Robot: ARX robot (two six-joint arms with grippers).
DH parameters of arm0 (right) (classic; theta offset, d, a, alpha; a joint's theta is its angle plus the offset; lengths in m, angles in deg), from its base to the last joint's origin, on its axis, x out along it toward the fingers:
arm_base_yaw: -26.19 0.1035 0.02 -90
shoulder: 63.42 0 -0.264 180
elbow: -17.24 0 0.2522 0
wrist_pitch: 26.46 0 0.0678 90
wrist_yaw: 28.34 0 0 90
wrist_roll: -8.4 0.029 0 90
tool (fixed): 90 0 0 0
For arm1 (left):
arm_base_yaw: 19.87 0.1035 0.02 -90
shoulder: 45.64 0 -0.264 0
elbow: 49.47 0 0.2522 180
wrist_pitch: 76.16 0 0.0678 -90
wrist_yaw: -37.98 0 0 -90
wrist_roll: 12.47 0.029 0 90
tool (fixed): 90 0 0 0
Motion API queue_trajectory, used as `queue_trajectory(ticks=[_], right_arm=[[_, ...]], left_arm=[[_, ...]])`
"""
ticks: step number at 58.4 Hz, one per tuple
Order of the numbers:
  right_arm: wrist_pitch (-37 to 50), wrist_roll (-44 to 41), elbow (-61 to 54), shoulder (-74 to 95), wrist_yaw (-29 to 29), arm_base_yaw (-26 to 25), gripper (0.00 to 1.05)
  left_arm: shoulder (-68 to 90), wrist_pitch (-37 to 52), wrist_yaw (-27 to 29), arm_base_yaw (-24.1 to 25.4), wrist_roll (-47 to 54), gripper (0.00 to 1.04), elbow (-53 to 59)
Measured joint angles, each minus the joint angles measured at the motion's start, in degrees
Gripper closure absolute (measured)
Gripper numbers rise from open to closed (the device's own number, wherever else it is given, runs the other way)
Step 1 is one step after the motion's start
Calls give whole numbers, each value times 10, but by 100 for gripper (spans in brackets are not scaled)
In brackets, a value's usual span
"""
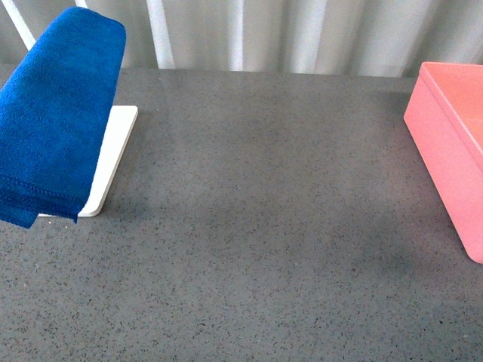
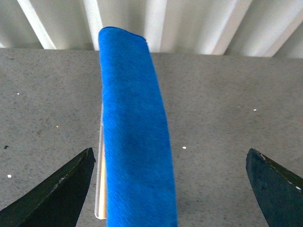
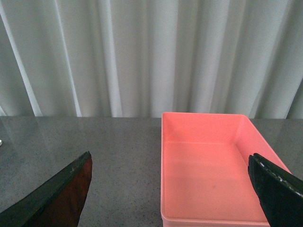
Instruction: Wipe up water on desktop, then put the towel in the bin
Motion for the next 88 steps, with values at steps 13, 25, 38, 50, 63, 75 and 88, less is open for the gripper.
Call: queue_trajectory(ticks=[13, 25, 38, 50, 63, 75, 88], right_arm=[[0, 0, 0, 0, 0, 0, 7], [0, 0, 0, 0, 0, 0, 7], [0, 0, 0, 0, 0, 0, 7], [0, 0, 0, 0, 0, 0, 7], [0, 0, 0, 0, 0, 0, 7], [0, 0, 0, 0, 0, 0, 7], [0, 0, 0, 0, 0, 0, 7]], left_arm=[[139, -70, 26, -3, 81, 7, -151], [216, -105, 72, -5, 122, 7, -221], [271, -131, 89, 3, 109, 7, -264], [308, -143, 91, 2, 85, 7, -285], [335, -137, 103, -2, 76, 7, -288], [349, -126, 104, -3, 76, 7, -288], [365, -122, 103, -3, 68, 7, -288]])
